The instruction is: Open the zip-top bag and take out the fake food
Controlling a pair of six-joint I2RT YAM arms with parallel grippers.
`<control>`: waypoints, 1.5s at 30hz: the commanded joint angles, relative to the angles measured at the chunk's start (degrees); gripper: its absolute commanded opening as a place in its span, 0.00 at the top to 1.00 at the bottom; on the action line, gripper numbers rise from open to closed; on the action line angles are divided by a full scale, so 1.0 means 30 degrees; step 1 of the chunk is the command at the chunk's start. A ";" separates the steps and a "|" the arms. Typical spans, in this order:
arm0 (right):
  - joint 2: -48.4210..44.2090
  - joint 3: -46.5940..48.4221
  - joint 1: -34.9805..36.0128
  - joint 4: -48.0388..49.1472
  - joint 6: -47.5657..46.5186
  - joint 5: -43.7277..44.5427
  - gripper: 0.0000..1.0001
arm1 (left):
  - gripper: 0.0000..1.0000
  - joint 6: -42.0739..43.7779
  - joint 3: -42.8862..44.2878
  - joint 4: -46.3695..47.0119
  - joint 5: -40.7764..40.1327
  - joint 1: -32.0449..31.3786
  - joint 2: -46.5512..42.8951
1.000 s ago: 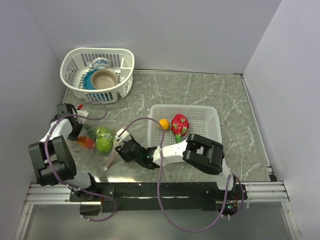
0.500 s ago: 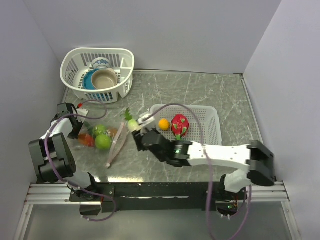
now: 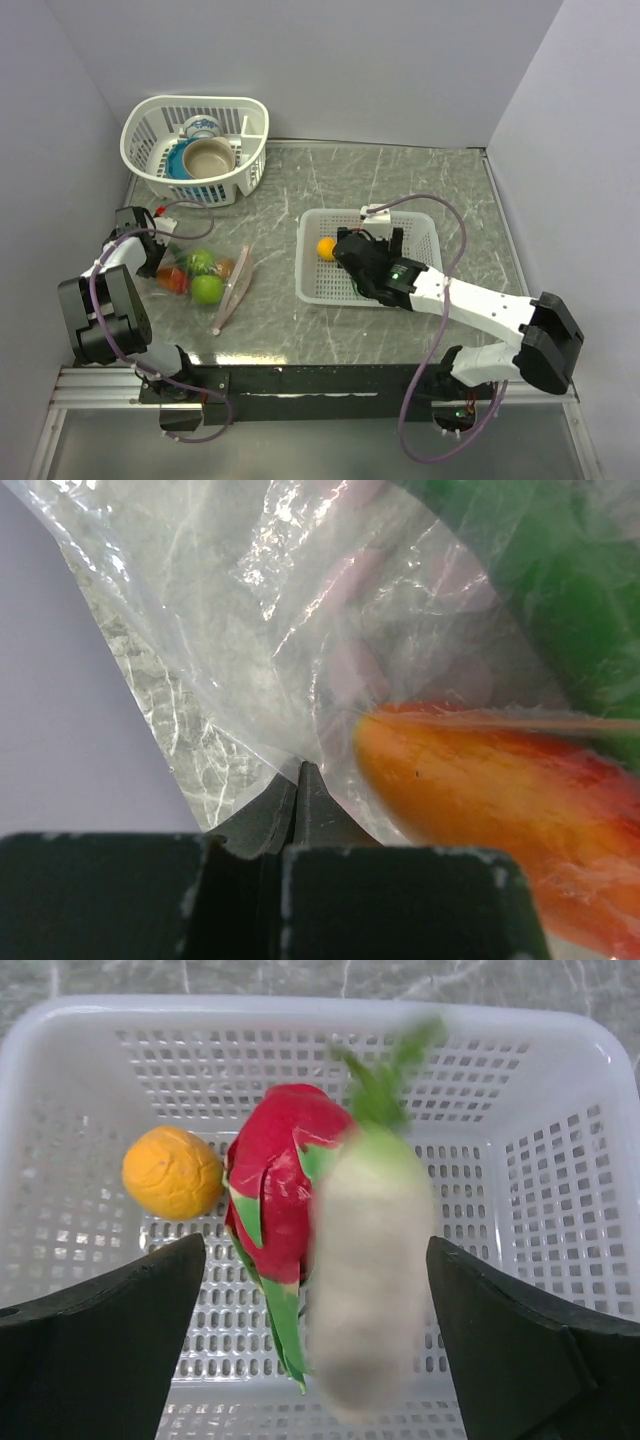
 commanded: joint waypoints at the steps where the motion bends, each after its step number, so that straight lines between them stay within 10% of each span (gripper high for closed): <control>1: 0.0398 0.0885 0.0041 0.0074 0.0333 0.0559 0.00 | 0.99 -0.0166 0.0416 -0.0497 0.0669 -0.0123 -0.0481; 15: 0.5346 0.2261 0.6687 0.4963 -0.1653 0.0615 0.00 | 0.99 -0.1749 0.8180 -1.0928 0.7702 -0.0621 -0.2882; 28: 1.0182 0.7301 0.8071 0.8166 -0.6055 -0.0937 0.00 | 0.99 -0.0871 0.2560 -0.4694 0.2112 -0.0681 -0.2124; 45: 0.3858 -0.0637 0.7659 0.1486 -0.0401 0.0936 0.02 | 0.99 0.0273 0.1355 -0.2375 0.1316 0.0286 -0.0862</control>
